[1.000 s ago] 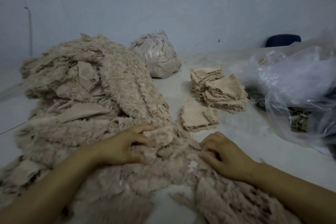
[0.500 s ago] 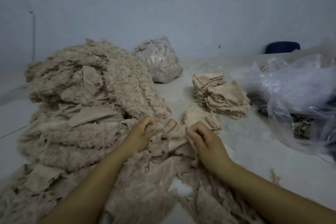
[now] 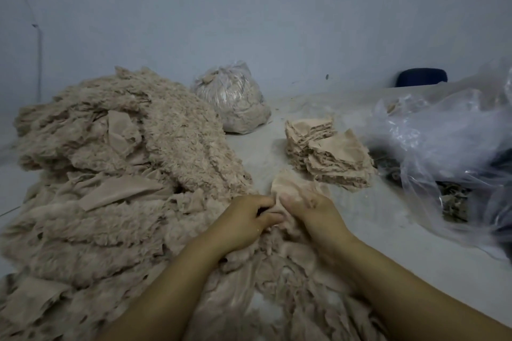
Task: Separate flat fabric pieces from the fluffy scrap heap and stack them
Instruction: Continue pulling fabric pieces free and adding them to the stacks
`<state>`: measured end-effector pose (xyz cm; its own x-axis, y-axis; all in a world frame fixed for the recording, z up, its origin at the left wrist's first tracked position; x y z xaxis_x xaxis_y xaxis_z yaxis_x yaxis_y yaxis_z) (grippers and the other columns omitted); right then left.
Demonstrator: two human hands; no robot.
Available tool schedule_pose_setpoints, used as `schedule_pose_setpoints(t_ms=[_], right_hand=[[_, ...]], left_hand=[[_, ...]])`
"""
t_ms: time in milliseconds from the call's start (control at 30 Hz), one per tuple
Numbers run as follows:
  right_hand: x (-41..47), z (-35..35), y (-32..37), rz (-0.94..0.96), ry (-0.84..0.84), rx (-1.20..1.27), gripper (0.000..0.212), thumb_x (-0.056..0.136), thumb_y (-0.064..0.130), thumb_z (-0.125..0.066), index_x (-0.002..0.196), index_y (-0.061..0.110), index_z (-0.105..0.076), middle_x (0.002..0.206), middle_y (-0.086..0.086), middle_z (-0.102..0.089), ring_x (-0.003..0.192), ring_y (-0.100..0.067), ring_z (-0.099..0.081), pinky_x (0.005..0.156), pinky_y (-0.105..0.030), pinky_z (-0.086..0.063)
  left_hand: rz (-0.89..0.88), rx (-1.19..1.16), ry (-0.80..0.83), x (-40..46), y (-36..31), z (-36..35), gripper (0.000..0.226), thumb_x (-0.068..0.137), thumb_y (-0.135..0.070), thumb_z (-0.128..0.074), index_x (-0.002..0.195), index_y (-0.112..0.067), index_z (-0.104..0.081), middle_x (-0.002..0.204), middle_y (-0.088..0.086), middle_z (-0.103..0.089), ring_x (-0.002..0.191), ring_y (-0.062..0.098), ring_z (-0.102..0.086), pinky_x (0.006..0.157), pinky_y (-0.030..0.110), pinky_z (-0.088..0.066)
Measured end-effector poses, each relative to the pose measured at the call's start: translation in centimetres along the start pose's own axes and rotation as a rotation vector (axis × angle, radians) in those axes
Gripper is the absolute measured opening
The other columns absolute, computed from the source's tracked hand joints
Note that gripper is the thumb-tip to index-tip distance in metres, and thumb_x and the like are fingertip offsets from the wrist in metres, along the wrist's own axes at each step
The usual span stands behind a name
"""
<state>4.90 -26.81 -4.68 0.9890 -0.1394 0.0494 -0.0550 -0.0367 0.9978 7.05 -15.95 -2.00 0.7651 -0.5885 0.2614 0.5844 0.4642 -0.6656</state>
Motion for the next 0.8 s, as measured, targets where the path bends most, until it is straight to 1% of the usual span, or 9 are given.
schedule_pose_setpoints(t_ms=[67, 167, 267, 367, 433, 500, 600, 700, 800], right_hand=[[0.5, 2.5, 0.3, 0.059, -0.194, -0.044, 0.016, 0.094, 0.016, -0.059, 0.080, 0.009, -0.059, 0.075, -0.011, -0.059, 0.069, -0.023, -0.054, 0.062, -0.031, -0.043], [1.0, 5.4, 0.3, 0.045, -0.324, 0.073, 0.019, 0.095, 0.023, -0.057, 0.079, 0.012, -0.057, 0.075, -0.009, -0.054, 0.070, -0.019, -0.050, 0.063, -0.030, -0.038], [1.2, 5.7, 0.5, 0.022, -0.248, 0.044, 0.029, 0.093, 0.024, -0.060, 0.069, 0.016, -0.046, 0.062, -0.006, -0.039, 0.059, -0.017, -0.037, 0.053, -0.025, -0.029], [1.4, 3.1, 1.7, 0.098, -0.088, -0.079, 0.032, 0.092, 0.021, -0.061, 0.068, 0.001, -0.055, 0.058, -0.013, -0.050, 0.054, -0.015, -0.046, 0.051, -0.023, -0.037], [1.7, 2.0, 2.2, 0.125, -0.061, -0.108, 0.031, 0.093, 0.021, -0.060, 0.076, -0.004, -0.059, 0.063, -0.018, -0.058, 0.060, -0.015, -0.052, 0.057, -0.026, -0.040], [2.4, 2.5, 2.0, 0.105, -0.110, -0.119, 0.025, 0.091, 0.023, -0.063, 0.072, 0.008, -0.055, 0.055, 0.001, -0.055, 0.052, -0.007, -0.048, 0.050, -0.019, -0.038], [3.5, 4.6, 1.4, 0.073, -0.195, -0.086, 0.031, 0.088, 0.025, -0.067, 0.062, 0.016, -0.053, 0.047, 0.010, -0.046, 0.046, -0.006, -0.039, 0.046, -0.018, -0.034], [4.5, 6.5, 2.1, 0.129, -0.282, -0.164, 0.037, 0.085, 0.026, -0.071, 0.053, 0.018, -0.054, 0.050, 0.005, -0.047, 0.051, -0.010, -0.041, 0.055, -0.024, -0.036], [5.8, 7.6, 3.1, 0.191, -0.321, -0.279, 0.056, 0.084, 0.027, -0.072, 0.040, 0.021, -0.037, 0.038, 0.011, -0.032, 0.040, -0.006, -0.030, 0.050, -0.025, -0.030]], left_hand=[[0.011, -0.049, 0.040, 0.2, 0.1, -0.5, 0.040, 0.091, -0.026, -0.060, 0.055, -0.028, -0.043, 0.052, -0.008, -0.039, 0.052, 0.007, -0.037, 0.056, 0.029, -0.030], [0.109, -0.152, 0.044, 0.0, 2.0, 0.1, 0.046, 0.093, -0.017, -0.058, 0.049, -0.024, -0.047, 0.044, -0.008, -0.047, 0.047, 0.006, -0.044, 0.065, 0.027, -0.040], [0.160, -0.264, 0.025, -0.2, 2.2, 0.9, 0.040, 0.093, -0.027, -0.055, 0.055, -0.015, -0.057, 0.049, -0.005, -0.055, 0.054, 0.011, -0.054, 0.068, 0.025, -0.046], [0.285, -0.512, -0.133, 1.0, 1.9, 1.3, 0.047, 0.077, -0.054, -0.058, 0.088, -0.009, -0.068, 0.079, 0.008, -0.070, 0.071, 0.020, -0.065, 0.070, 0.031, -0.052], [0.351, -0.603, -0.182, 2.3, 1.7, 0.3, 0.038, 0.080, -0.046, -0.064, 0.087, -0.010, -0.067, 0.084, 0.011, -0.068, 0.074, 0.022, -0.063, 0.069, 0.032, -0.053], [0.395, -0.633, -0.327, 3.0, 2.0, 0.7, 0.024, 0.091, -0.030, -0.059, 0.084, -0.007, -0.064, 0.079, 0.012, -0.061, 0.068, 0.021, -0.054, 0.058, 0.027, -0.046], [0.373, -0.482, -0.508, 3.8, 2.8, 2.6, 0.027, 0.097, -0.023, -0.051, 0.074, -0.009, -0.055, 0.067, 0.006, -0.051, 0.061, 0.014, -0.045, 0.052, 0.025, -0.035], [0.307, -0.181, -0.541, 5.1, 2.4, 3.4, 0.043, 0.098, -0.025, -0.047, 0.057, -0.016, -0.039, 0.056, -0.002, -0.040, 0.055, 0.014, -0.037, 0.051, 0.031, -0.024], [0.297, -0.001, -0.522, 6.7, 2.4, 3.1, 0.046, 0.101, -0.029, -0.039, 0.057, -0.016, -0.043, 0.059, -0.001, -0.047, 0.064, 0.023, -0.048, 0.051, 0.028, -0.021]])
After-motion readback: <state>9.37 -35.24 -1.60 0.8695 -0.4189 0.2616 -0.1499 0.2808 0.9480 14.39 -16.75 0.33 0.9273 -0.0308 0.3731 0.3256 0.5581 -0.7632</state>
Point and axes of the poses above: each hand's wrist, its own x-axis towards the middle knuckle, its own z-axis out of the back of the hand, y = z × x, the point moved 10 cm from there along x, towards the middle knuckle
